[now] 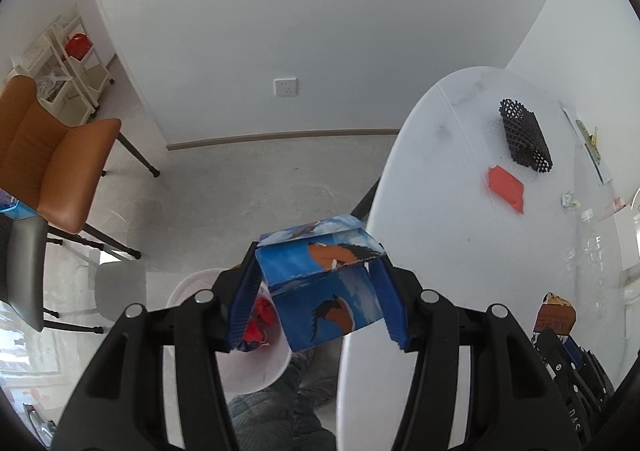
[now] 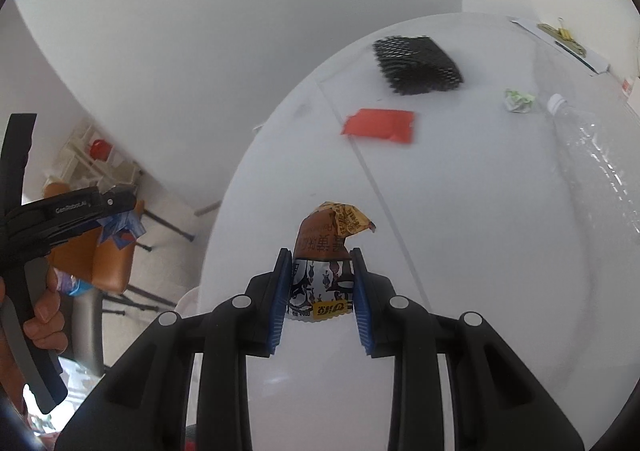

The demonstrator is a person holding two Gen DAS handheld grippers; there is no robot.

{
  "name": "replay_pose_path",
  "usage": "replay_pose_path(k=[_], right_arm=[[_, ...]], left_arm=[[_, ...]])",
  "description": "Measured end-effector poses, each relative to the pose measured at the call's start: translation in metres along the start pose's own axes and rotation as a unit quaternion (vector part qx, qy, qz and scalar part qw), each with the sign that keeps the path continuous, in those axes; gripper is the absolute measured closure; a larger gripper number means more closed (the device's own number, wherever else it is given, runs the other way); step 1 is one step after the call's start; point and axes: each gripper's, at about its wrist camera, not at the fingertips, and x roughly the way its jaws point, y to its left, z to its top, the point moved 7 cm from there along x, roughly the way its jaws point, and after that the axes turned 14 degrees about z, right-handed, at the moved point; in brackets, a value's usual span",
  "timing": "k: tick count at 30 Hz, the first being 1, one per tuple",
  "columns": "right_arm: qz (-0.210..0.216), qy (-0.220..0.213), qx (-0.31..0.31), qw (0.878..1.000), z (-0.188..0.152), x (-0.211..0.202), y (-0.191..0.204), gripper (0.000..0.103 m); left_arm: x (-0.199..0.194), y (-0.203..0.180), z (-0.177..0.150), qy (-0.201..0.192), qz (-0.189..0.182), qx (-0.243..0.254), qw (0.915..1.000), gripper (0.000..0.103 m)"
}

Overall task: Collect trash
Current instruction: 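Carry the blue box and snack wrapper to the wastebasket and release both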

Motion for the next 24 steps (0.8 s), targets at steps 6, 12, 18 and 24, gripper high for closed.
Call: replay_pose_path(k=[6,12,18,24], right_arm=[[0.055,0.044,-0.053,0.996,-0.033,0.024,0.078,0.073],[0.078,0.068,-0.072,0.992,-0.064,0.049,0.139,0.073],[0.073,0.072,-0.058,0.993,-0.088,0.072,0.179,0.073],[0.052,0.077,-0.035,0.995,-0.108,0.089,0.196,0.072]], left_arm=[[-0.001,0.065,-0.039,0.009,0.020,0.006,0.9997,0.050],[0.019,0.112,-0.072,0.033,0.019,0.029,0.9989,0.050],[0.053,0.143,-0.102,0.059,-0.006,0.075,0.9954,0.050],[0.110,0.147,-0.130,0.113,-0.036,0.115,0.9862,0.050]])
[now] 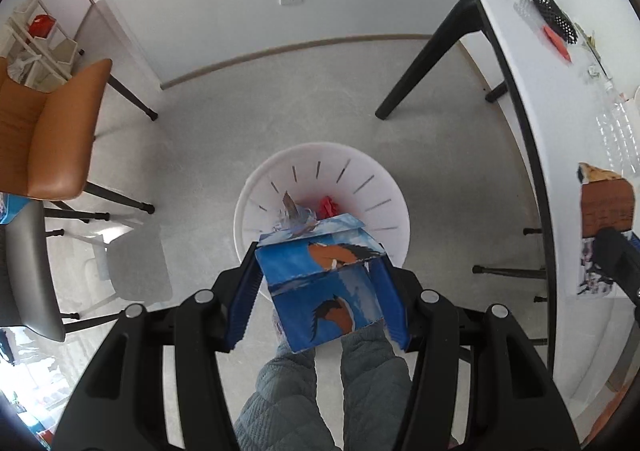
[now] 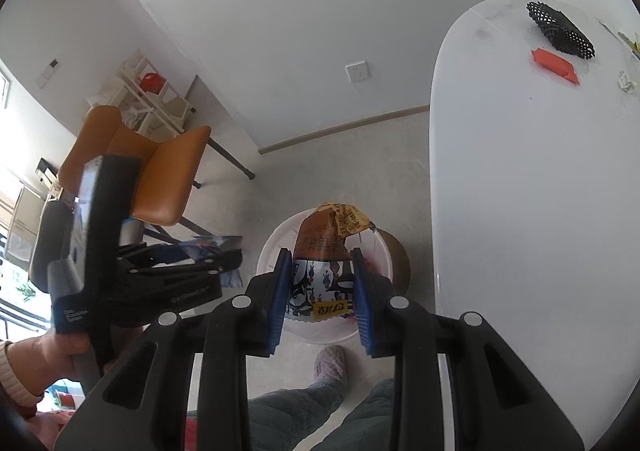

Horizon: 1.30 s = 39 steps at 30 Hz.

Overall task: Collect trash
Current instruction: 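Carry the blue box and snack wrapper to the wastebasket and release both, then move both tools back over the table toward the red packet and green paper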

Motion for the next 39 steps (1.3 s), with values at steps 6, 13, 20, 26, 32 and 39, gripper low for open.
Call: replay_pose_path(k=[6,13,20,26,32,39], right_arm=[[-0.013,0.006,0.011,1.000,-0.011,0.010,0.009,0.071],[-0.018,0.016,0.012,1.000,-0.010,0.024,0.006,0.071],[-0.018,0.021,0.008,1.000,-0.008,0.031,0.007,0.071],[-0.015,0.019,0.002,1.000,-0.007,0.033,0.011,0.071],[-0.015,0.014,-0.005,1.000,-0.006,0.023,0.018,0.055],[-0.034,-0.016,-0.010,0.999,-0.001,-0.011,0.023,0.016]], left_arm=[[0.036,-0.003,-0.001,0.024,-0.002,0.027,0.9994,0.050],[0.034,-0.002,-0.001,0.012,-0.008,0.036,0.9993,0.038],[0.026,0.003,-0.001,0.002,-0.008,0.044,0.9990,0.037],[0.008,0.019,0.001,-0.010,0.003,0.027,0.9996,0.035],[-0.026,0.031,0.005,-0.046,0.010,0.021,0.9986,0.026],[-0.076,0.031,0.013,-0.100,0.001,0.033,0.9944,0.015]])
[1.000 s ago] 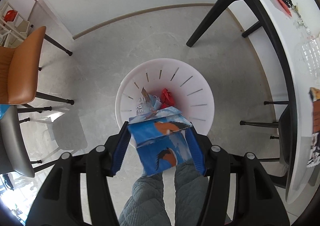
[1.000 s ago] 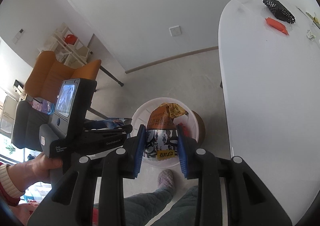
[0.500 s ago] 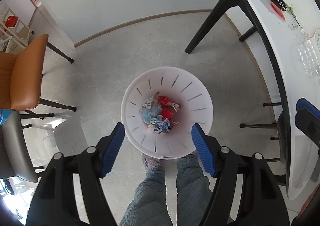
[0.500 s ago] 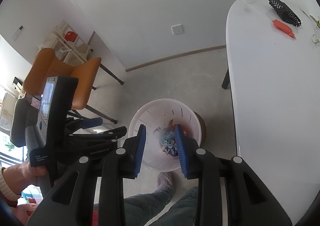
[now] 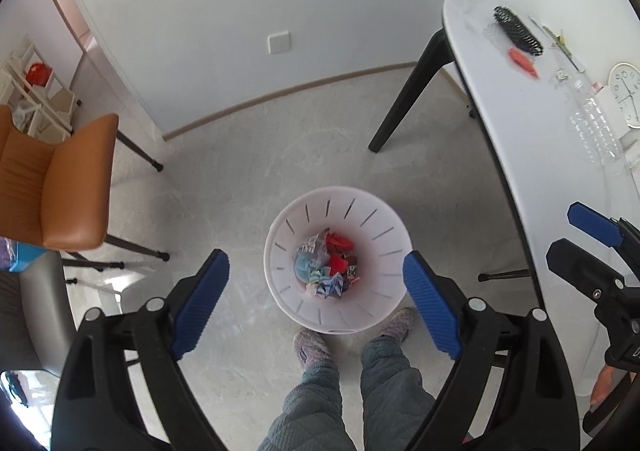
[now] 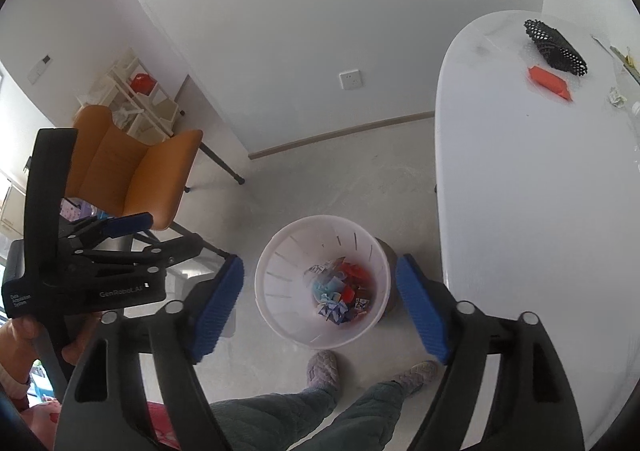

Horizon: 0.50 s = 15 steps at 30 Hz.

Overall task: Collect trash
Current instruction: 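Move both tools back over the table toward the red packet and green paper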

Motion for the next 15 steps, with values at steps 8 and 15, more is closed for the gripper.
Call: replay_pose_path(k=[8,15], right_arm=[[-0.054,-0.065,0.043,0.996,0.004,-0.063,-0.027,0.002],[-0.103,-0.107,0.102,0.984,-0.017,-0.132,-0.088,0.002]], left_arm=[[-0.054,-0.023,0.025,-0.073,-0.007,0.038,0.9966,0.008],[-0.084,-0.076,0.047,-0.103,-0.036,0.078,0.9909,0.008]])
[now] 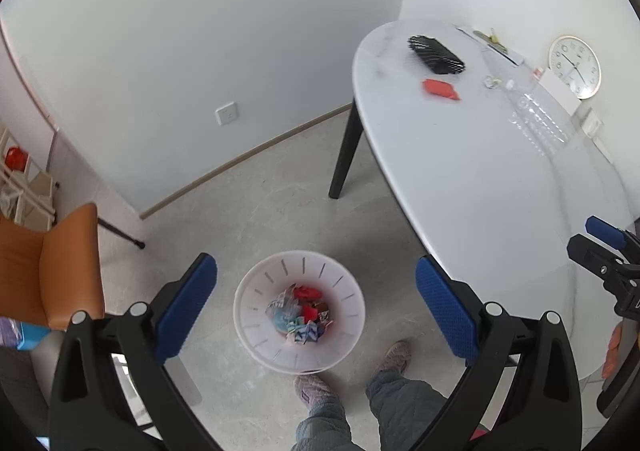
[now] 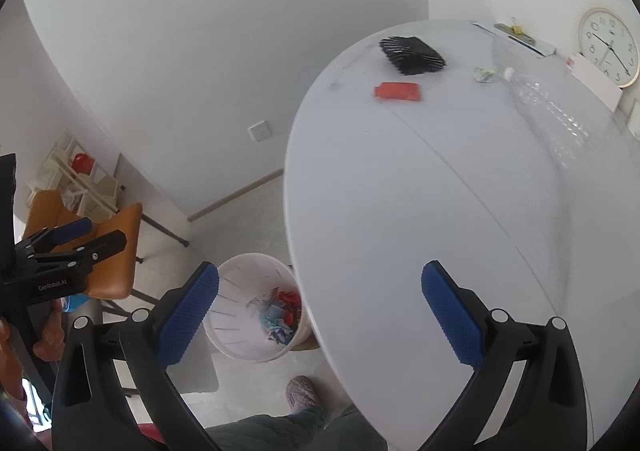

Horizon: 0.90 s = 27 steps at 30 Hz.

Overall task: Collect trash
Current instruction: 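Move both tools back over the table toward the red packet and green paper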

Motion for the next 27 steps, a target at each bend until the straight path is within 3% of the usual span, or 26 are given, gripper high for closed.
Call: replay_pose_path(k=[7,15,22,27], right_arm=[[-0.006,-0.003,0.024,1.000,0.013,-0.032,-0.083,0.002],[-0.006,-0.004,-0.002,1.000,0.037,-0.057,-0.152,0.002],[0.006,0.011,0.007,1.000,0.055,-0.054,-0.200,0.002],[0.023,0.019,0.024,0.999,0.080,-0.032,-0.218,0.002]], left_arm=[[-0.006,-0.074,0.042,-0.028,-0.018,0.035,0.9988,0.008],[0.004,-0.153,0.089,-0.036,-0.033,0.043,0.9979,0.008],[0.023,-0.211,0.128,-0.062,-0.033,0.132,0.9888,0.008],[0.060,-0.236,0.158,-0.044,-0.048,0.175,0.9825,0.008]])
